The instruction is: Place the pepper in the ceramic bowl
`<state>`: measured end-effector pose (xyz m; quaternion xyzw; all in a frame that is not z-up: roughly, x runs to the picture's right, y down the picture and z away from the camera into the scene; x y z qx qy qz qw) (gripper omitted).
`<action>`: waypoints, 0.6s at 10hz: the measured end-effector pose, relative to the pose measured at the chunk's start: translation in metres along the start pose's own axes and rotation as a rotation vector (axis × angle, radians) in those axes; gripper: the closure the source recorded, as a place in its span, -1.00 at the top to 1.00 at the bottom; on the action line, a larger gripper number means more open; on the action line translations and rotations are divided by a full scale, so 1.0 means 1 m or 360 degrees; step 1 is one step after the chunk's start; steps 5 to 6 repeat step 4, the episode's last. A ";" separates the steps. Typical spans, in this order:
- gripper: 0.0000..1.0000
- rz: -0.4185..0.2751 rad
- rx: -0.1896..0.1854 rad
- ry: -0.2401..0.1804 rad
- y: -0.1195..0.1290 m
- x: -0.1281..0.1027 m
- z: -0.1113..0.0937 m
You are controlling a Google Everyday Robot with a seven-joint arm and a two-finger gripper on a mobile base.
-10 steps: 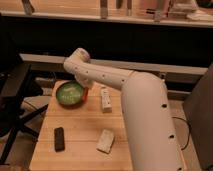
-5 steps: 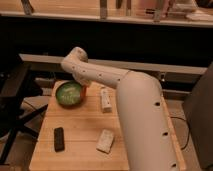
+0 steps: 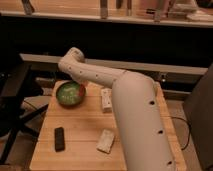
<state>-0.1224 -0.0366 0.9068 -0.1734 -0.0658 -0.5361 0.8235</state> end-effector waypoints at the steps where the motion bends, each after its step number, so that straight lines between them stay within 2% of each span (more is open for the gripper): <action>1: -1.00 0.0006 0.0004 0.0009 -0.002 0.002 0.002; 3: -0.96 -0.0002 0.0032 0.0019 -0.016 -0.003 0.003; 4: -0.82 0.0000 0.0028 0.0025 -0.013 -0.001 0.005; 6: -0.82 0.0000 0.0028 0.0025 -0.013 -0.001 0.005</action>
